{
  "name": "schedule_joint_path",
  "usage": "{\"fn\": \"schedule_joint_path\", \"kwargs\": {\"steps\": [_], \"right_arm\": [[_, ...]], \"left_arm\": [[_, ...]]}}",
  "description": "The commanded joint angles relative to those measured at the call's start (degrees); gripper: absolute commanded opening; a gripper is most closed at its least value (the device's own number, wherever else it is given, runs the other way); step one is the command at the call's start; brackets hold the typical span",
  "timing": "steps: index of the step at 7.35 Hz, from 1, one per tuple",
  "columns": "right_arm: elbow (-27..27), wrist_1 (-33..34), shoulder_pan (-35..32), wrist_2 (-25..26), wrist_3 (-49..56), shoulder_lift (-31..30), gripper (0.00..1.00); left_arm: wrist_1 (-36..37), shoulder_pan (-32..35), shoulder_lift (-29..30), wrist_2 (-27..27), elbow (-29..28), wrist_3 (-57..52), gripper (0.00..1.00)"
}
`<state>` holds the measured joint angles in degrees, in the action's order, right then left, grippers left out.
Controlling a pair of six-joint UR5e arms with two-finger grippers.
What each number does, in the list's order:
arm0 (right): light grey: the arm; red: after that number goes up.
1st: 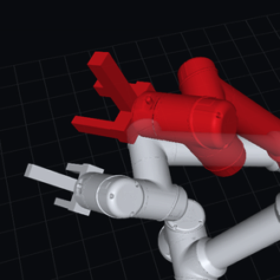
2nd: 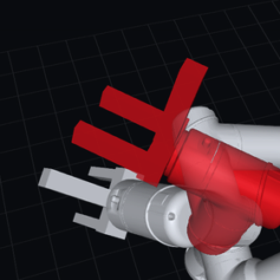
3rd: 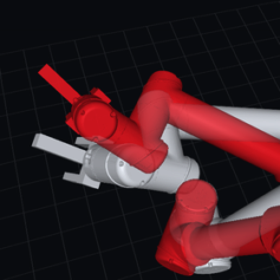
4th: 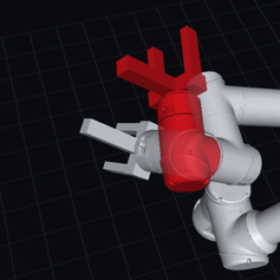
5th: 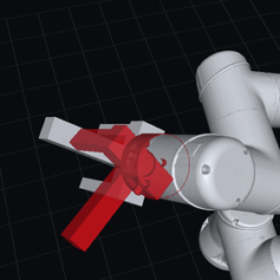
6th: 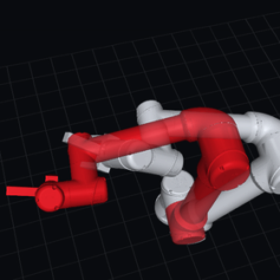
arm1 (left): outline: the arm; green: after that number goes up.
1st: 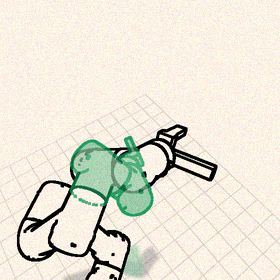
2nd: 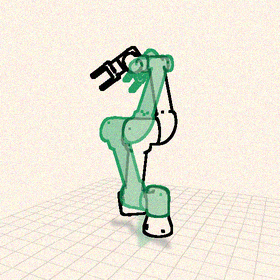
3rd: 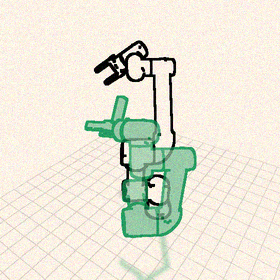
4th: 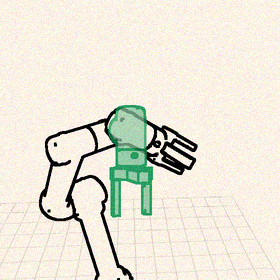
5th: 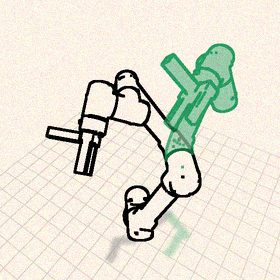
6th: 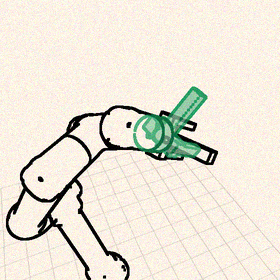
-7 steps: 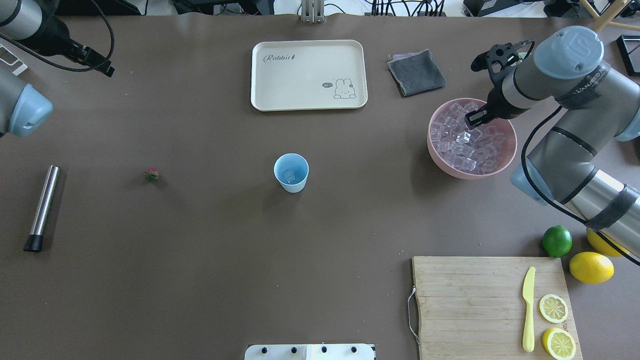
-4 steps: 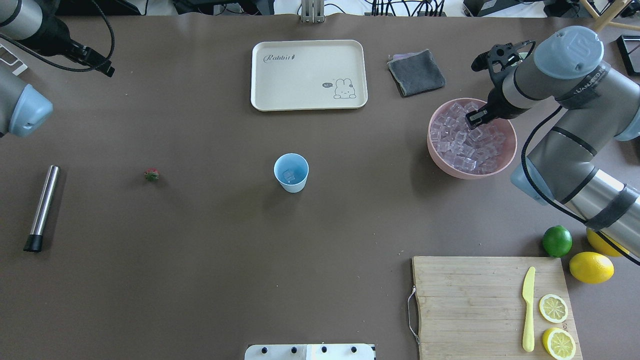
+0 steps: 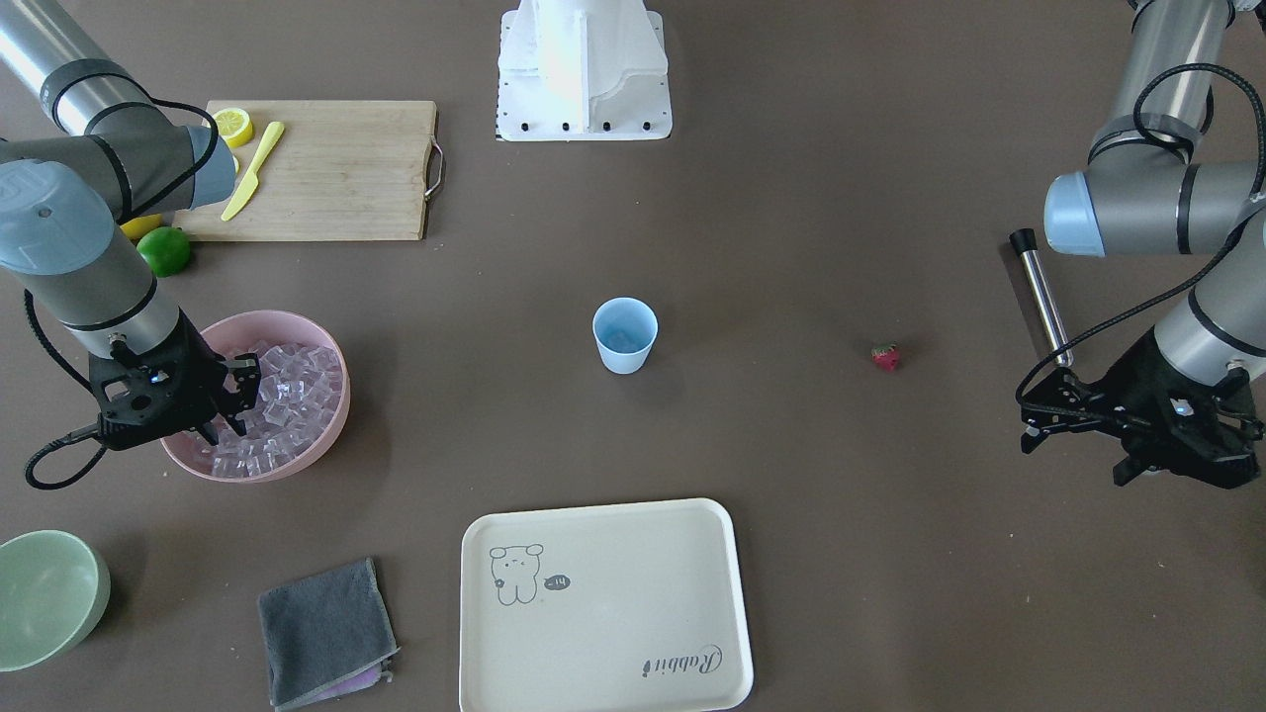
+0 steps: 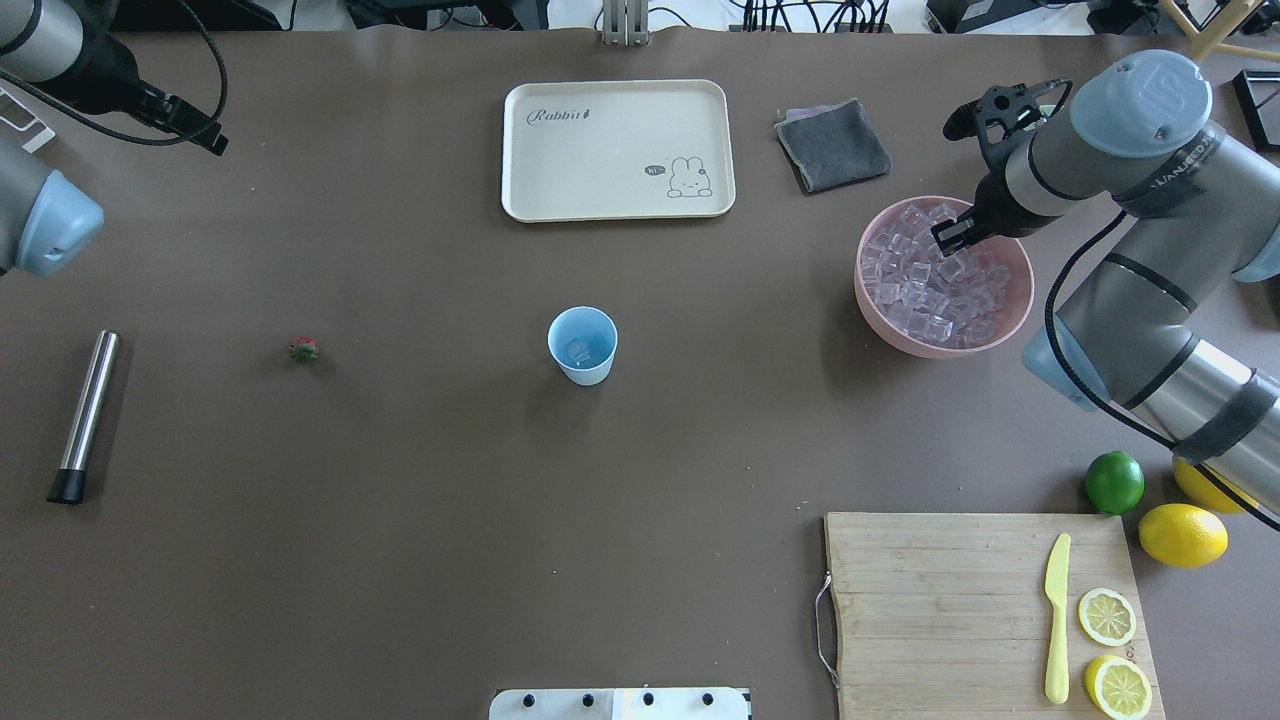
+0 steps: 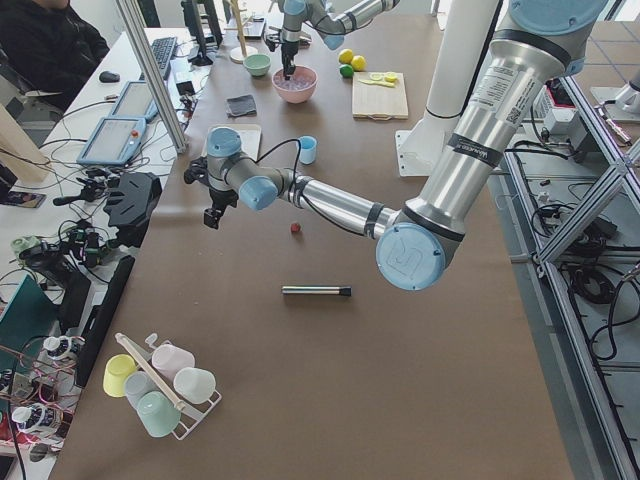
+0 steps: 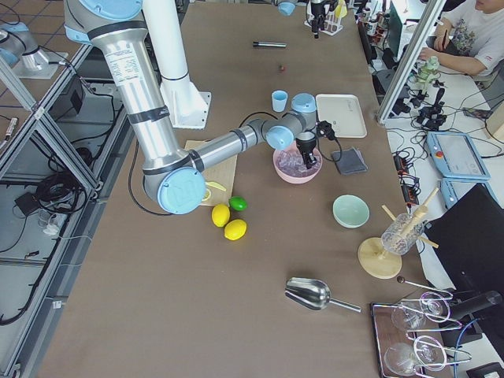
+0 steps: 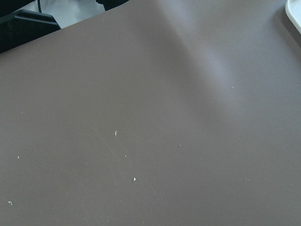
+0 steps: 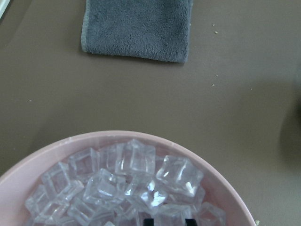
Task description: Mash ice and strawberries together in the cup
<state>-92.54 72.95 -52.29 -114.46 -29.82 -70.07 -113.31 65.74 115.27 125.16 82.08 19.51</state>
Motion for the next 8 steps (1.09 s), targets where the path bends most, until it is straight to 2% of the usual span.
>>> {"fn": "schedule_joint_path", "kwargs": {"steps": [1,2,4,5,8], "right_arm": [[-1.59,0.09,0.00,-0.15,-0.06,0.02,0.11],[-2.46,0.61,-0.44,-1.11,-0.06,0.11,0.06],[-2.56,0.79,-1.05,-1.82,-0.58,0.63,0.00],[-2.65,0.88,-1.93,-3.47,-1.20,0.90,0.00],[-2.65,2.79,-2.81,-4.19,-1.64,3.00,0.00]], "left_arm": [[-0.07,0.00,-0.04,0.00,-0.08,0.00,0.98],[-0.16,-0.09,-0.04,0.00,-0.17,0.00,0.98],[-0.07,-0.09,0.22,0.00,-0.08,0.00,0.98],[-0.16,-0.09,0.31,0.00,-0.08,0.00,0.98],[-0.07,-0.18,0.31,0.00,-0.17,0.00,0.98]]}}
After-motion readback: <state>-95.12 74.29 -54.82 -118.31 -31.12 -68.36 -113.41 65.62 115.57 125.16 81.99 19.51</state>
